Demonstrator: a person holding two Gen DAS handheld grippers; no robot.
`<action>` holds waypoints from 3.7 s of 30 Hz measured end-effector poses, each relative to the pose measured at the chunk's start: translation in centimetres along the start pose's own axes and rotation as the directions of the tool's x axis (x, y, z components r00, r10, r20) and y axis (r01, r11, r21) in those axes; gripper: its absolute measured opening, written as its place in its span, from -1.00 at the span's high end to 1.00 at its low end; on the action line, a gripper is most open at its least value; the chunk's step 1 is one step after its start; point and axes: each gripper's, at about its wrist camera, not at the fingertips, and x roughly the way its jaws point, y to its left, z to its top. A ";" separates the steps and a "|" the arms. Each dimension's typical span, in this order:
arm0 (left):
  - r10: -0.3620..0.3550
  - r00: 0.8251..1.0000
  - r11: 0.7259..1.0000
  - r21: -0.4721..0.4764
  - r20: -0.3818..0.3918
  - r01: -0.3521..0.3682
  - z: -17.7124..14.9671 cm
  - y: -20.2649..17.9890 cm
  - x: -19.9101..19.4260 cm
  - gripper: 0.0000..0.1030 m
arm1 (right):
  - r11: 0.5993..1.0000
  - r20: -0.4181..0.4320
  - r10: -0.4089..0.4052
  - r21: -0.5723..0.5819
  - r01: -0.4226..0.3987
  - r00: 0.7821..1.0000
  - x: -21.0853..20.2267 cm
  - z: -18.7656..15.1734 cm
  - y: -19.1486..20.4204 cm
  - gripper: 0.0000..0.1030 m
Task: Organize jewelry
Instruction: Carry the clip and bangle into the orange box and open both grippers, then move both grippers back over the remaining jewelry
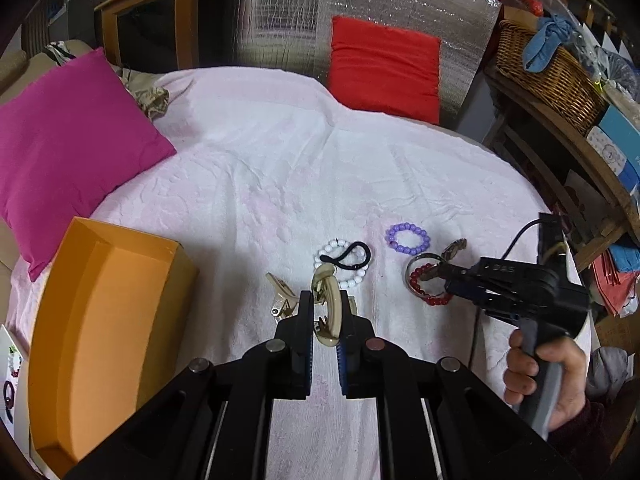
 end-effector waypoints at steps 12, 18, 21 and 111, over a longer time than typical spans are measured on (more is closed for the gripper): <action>0.030 0.995 0.998 -0.058 0.091 -0.024 0.3 3.4 -4.4 0.81 | 0.995 0.102 0.065 -0.076 -0.057 0.993 -1.2 -0.1 2.1 0.85; 0.103 0.984 0.990 -0.116 0.147 -0.086 0.0 7.5 -7.4 0.80 | 0.971 0.126 0.180 -0.180 -0.156 0.976 -2.4 -1.6 5.4 0.85; 0.153 0.977 0.979 -0.156 0.148 -0.129 -0.7 9.9 -8.2 0.81 | 0.955 0.097 0.225 -0.222 -0.199 0.970 -1.8 -3.0 7.4 0.85; 0.017 0.993 0.998 0.064 -0.117 -0.010 2.0 -4.2 9.4 -0.34 | 0.987 0.139 0.081 0.126 -0.099 0.987 -5.7 2.2 -2.7 0.06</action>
